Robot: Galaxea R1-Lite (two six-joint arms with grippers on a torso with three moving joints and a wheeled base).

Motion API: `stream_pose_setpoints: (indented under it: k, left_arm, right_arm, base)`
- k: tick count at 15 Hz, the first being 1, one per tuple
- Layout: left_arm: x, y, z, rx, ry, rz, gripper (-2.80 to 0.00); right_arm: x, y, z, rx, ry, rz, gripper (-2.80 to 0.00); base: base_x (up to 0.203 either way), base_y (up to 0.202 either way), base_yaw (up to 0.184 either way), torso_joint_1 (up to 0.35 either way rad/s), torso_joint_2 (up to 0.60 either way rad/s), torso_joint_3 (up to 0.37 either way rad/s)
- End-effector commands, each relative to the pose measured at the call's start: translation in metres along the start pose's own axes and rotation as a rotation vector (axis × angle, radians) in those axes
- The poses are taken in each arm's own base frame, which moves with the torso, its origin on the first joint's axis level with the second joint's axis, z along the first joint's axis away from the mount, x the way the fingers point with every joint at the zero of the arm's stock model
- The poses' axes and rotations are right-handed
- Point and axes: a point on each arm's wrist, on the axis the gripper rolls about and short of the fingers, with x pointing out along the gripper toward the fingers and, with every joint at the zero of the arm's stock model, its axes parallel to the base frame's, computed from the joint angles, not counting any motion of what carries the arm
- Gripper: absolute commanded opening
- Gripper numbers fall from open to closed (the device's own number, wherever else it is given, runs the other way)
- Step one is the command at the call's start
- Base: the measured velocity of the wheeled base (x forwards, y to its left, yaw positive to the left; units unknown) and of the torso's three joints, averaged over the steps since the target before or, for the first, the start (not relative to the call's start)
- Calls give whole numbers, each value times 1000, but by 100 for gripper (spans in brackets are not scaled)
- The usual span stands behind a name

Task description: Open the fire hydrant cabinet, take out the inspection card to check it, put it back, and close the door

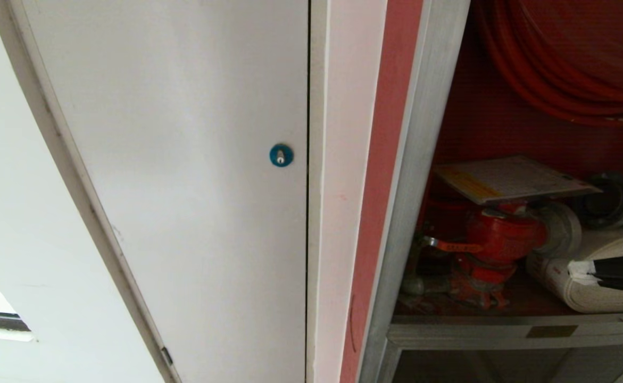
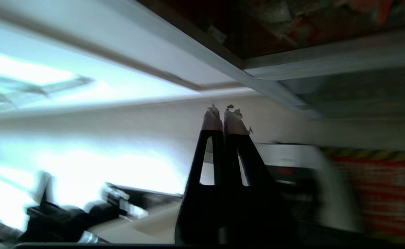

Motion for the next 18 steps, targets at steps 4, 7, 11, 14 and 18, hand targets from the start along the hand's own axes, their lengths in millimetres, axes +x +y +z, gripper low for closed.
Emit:
stream_pose_setpoints:
  k: [4, 7, 11, 14, 18]
  left_arm:
    - [0, 0, 0, 0, 0, 1, -280]
    - [0, 0, 0, 0, 0, 1, -280]
    - [0, 0, 0, 0, 0, 1, -280]
    - [0, 0, 0, 0, 0, 1, -280]
    - [0, 0, 0, 0, 0, 0, -280]
  right_arm:
    - [29, 15, 43, -235, 173, -74, -280]
    - [52, 21, 68, -324, 261, -138, -280]
    - [75, 19, 82, -393, 281, -212, -280]
    - [86, 23, 91, -416, 243, -209, -280]
    - [99, 30, 95, -446, 225, -188, -280]
  base:
    - [0, 0, 0, 0, 0, 0]
    - [0, 0, 0, 0, 0, 0]
    - [0, 0, 0, 0, 0, 0]
    - [0, 0, 0, 0, 0, 0]
    - [0, 0, 0, 0, 0, 0]
